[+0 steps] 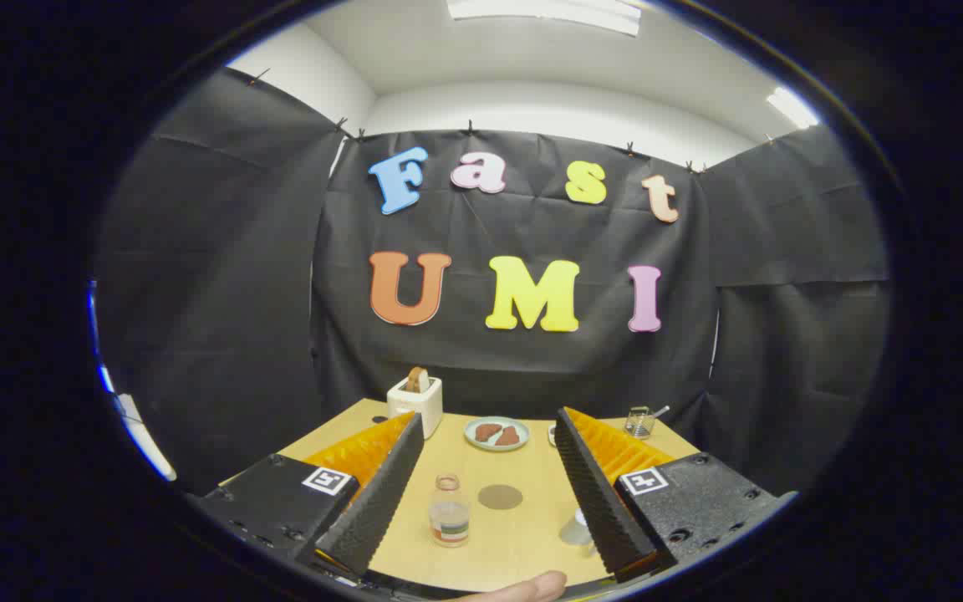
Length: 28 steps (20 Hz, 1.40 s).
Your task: Take the bottle from table, then pour the juice into the cup, finally place the bottle on the coaster
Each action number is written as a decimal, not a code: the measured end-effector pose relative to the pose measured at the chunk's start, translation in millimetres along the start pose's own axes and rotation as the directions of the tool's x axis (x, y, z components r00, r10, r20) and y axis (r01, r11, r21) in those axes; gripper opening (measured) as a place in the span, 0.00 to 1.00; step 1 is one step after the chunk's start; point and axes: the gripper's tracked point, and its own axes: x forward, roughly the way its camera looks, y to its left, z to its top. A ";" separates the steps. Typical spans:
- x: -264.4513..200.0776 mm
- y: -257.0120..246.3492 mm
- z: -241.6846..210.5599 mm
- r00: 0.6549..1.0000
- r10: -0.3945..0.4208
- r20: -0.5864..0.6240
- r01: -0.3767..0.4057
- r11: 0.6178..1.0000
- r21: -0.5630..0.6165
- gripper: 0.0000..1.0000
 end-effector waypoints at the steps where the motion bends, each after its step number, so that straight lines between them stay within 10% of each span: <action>1: 1.3 0.9 -1.4 1.000 -0.002 -0.003 0.002 1.000 -0.002 1.00; 28: 67.9 52.8 -85.0 1.000 -0.017 -0.001 0.017 1.000 -0.002 1.00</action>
